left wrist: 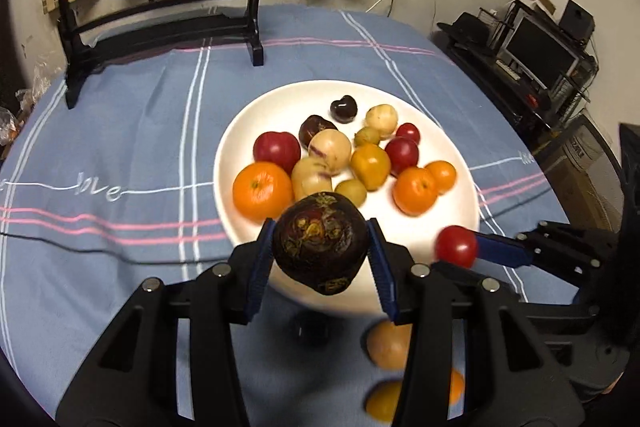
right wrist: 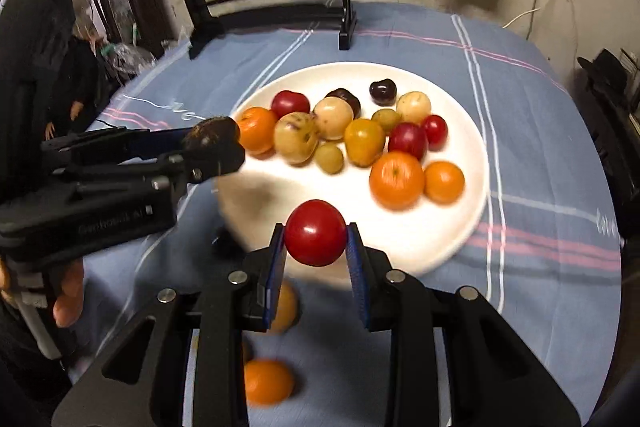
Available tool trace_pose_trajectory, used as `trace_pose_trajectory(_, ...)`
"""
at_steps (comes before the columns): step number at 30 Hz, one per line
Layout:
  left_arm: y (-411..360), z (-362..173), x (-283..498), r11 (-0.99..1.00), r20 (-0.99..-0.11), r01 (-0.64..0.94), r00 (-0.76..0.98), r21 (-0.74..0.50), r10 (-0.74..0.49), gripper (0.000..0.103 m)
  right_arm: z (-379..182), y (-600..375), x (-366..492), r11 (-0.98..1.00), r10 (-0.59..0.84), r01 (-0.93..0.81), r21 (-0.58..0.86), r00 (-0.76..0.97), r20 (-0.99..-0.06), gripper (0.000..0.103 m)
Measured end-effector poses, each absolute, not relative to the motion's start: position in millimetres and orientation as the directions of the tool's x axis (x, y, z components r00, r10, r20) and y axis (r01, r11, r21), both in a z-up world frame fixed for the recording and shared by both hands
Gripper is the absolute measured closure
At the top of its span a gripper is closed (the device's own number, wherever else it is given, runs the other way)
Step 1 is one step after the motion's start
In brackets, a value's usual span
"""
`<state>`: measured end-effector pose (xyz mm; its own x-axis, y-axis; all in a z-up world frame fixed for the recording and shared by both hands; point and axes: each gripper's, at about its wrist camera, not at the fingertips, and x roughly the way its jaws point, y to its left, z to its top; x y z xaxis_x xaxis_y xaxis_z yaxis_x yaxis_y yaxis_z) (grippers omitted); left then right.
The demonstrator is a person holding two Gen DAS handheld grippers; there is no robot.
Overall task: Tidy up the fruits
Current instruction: 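Carry both fruits onto the white plate and open both grippers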
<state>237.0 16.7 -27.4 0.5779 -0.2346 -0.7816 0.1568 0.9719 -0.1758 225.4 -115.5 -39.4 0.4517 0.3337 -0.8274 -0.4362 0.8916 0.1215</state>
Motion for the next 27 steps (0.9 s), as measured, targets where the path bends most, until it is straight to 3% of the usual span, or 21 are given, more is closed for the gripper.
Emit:
trace_pose_trajectory(13,9.5,-43.2,279.5,0.973,-0.803,0.147,0.551,-0.176,-0.228,0.056,-61.1,-101.6,269.2,0.869,0.332,-0.485,0.097,0.426,-0.842,0.071)
trace_pose_trajectory(16,13.5,-32.3,276.4,0.975,-0.778,0.135,0.588,-0.175,-0.221,0.044,-58.2,-98.8,263.1,0.862,0.335,-0.501,0.081,0.441,-0.833,0.059)
trace_pose_trajectory(17,15.4,-27.9,274.2,0.975,-0.771,0.133,0.597,-0.178,-0.222,0.042,-55.1,-99.2,259.5,0.867,0.319,-0.495,0.059,0.461,-0.828,0.050)
trace_pose_trajectory(20,22.0,-13.4,264.2,0.972,-0.752,0.132,0.617,-0.193,-0.233,0.042,-40.2,-104.6,247.5,0.870,0.302,-0.492,0.019,0.503,-0.810,0.047)
trace_pose_trajectory(23,29.0,1.2,244.3,0.970,-0.733,0.133,0.636,-0.205,-0.242,0.036,-21.1,-117.2,226.9,0.877,0.297,-0.480,0.010,0.525,-0.797,0.047)
trace_pose_trajectory(27,34.9,11.5,199.9,0.972,-0.707,0.128,0.668,-0.199,-0.233,0.031,-1.1,-138.9,184.1,0.896,0.291,-0.444,0.018,0.556,-0.779,0.032)
